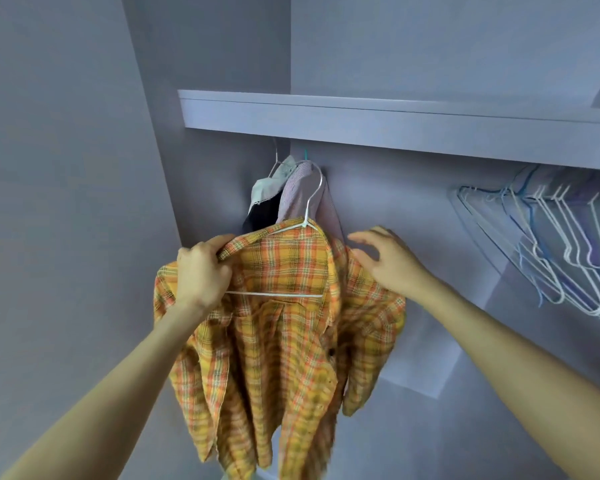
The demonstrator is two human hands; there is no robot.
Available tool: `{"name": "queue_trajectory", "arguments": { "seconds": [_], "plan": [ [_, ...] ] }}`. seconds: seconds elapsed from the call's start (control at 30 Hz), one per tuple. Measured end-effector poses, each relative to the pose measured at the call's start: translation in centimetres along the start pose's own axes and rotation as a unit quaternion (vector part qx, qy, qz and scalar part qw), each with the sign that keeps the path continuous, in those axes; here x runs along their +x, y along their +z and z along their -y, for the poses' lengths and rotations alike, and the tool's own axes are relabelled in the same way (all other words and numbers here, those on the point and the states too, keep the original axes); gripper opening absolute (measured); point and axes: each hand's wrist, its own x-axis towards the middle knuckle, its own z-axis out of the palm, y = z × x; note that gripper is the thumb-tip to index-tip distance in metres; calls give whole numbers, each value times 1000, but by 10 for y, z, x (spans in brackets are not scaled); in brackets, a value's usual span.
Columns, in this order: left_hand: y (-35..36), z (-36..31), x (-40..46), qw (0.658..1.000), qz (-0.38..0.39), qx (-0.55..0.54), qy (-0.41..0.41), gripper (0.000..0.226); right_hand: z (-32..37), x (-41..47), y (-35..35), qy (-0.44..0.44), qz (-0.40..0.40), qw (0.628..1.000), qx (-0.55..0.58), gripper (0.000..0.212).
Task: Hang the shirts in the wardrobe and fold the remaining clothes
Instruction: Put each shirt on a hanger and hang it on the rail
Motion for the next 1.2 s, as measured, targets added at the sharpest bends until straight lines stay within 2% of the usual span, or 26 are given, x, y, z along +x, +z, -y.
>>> {"name": "queue_trajectory", "arguments": {
  "seconds": [0.1, 0.23, 0.43, 0.5, 0.57, 0.67, 0.73, 0.8, 0.83, 0.87, 0.97, 1.0, 1.03, 1.1, 1.13, 1.2],
  "plan": [
    [-5, -6, 3, 1000, 0, -17, 26, 26, 13, 10, 10, -17, 31, 998, 57, 40],
    [-6, -8, 8, 999, 4, -14, 40, 24, 29, 22, 13, -25, 23, 986, 165, 38],
    [0, -11, 7, 998, 46, -22, 43, 24, 42, 34, 12, -18, 8, 975, 220, 20],
    [1, -12, 6, 996, 60, -26, 53, 24, 45, 34, 12, -14, 1, 977, 211, 13],
    [0, -12, 8, 993, 96, -25, 61, 25, 45, 31, 13, -14, -30, 983, 179, 22],
    [-3, -14, 18, 986, 157, 33, 49, 28, 44, 22, 17, -21, -61, 991, 117, 22],
    [-2, -19, 22, 990, 120, 73, 26, 27, 45, 16, 24, -43, -69, 993, 87, 21],
    [1, -35, 19, 998, 52, 40, 8, 26, 49, 14, 30, -70, -86, 991, 78, 18],
    [3, -43, 16, 999, 45, 22, 4, 26, 50, 14, 33, -73, -96, 990, 75, 17],
    [7, -48, 13, 997, 68, 22, 1, 28, 50, 14, 33, -68, -106, 989, 74, 17],
    [10, -45, 6, 969, 207, 136, -2, 49, 43, 15, 29, -48, -128, 984, 112, 15],
    [9, -40, 5, 963, 226, 144, 4, 54, 41, 14, 26, -49, -128, 983, 124, 15],
    [6, -35, 3, 967, 220, 126, 22, 61, 40, 13, 24, -56, -124, 982, 131, 16],
    [5, -35, 0, 981, 154, 45, 107, 71, 44, 12, 21, -82, -106, 982, 135, 16],
    [8, -38, 0, 980, 126, 19, 154, 70, 49, 11, 21, -98, -96, 981, 137, 16],
    [17, -45, 1, 971, 106, 14, 212, 53, 55, 10, 21, -120, -89, 979, 139, 16]
  ]
}}
